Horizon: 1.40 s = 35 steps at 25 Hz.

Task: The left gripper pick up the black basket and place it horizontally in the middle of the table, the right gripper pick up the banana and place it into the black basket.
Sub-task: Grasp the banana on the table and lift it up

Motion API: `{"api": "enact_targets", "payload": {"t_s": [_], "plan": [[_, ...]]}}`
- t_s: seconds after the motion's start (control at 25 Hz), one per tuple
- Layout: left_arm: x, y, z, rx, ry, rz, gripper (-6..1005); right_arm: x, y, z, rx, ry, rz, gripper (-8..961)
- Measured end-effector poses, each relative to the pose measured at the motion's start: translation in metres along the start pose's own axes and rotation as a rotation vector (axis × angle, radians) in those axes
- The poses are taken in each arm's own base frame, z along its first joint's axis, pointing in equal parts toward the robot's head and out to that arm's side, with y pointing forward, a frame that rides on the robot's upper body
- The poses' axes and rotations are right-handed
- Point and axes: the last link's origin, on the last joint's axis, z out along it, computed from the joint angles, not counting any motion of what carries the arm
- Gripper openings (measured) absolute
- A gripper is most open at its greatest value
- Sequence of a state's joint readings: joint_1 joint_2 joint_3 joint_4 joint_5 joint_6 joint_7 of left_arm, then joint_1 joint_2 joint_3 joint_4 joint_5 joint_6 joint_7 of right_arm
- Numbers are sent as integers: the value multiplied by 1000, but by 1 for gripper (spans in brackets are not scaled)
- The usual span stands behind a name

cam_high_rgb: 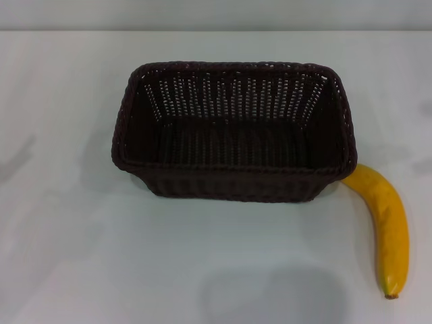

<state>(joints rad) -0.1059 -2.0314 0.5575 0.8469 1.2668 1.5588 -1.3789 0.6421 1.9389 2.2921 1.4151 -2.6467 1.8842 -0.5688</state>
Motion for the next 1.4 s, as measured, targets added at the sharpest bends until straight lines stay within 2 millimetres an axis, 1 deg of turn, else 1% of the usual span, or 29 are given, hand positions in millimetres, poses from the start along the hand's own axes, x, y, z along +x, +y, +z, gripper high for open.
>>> {"api": "enact_targets", "payload": {"t_s": [0.24,0.4,0.68,0.96,1.16,1.4], "plan": [[-1,-1,0,1,-7,0,891,-2,35,31,-56,90,-31,858],[0,-3,-2,10,-4,16,891,-2,44,42,-74,112,-32,845],[3,-6,-7,23,-7,32,891,-3,50,60,-120,120,9,786],[5,-10,-6,22,-27,49,890,-3,50,76,-107,159,32,782],[6,-12,-5,26,-30,62,890,1,48,81,-86,181,38,781],[7,-14,-6,38,-21,59,890,3,53,86,-87,194,26,781]]}}
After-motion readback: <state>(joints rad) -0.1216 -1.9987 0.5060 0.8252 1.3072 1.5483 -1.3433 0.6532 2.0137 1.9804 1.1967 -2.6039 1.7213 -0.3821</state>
